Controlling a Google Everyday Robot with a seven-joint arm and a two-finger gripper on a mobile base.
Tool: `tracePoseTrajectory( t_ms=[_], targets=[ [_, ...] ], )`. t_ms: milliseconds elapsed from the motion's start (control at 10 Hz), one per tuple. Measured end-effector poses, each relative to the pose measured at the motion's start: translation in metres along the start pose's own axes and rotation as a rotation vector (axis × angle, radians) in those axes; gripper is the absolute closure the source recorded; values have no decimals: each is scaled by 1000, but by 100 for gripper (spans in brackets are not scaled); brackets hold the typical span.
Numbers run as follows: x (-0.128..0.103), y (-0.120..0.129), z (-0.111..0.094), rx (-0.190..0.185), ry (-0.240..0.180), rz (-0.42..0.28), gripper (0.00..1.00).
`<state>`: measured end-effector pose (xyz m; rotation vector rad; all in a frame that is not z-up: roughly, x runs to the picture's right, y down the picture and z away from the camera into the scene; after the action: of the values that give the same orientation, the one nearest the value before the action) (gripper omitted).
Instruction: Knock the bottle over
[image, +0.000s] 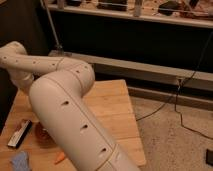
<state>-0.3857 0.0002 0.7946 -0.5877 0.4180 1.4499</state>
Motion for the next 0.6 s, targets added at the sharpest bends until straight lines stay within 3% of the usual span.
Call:
tracePoseTrajectory(
  t_ms=[200,300,600],
  targets=[
    [-2,-36,-14,11,-5,32,100],
    [-2,-49,-23,-13,-7,31,100],
    [8,-49,-45,-106,8,-38,100]
  ],
)
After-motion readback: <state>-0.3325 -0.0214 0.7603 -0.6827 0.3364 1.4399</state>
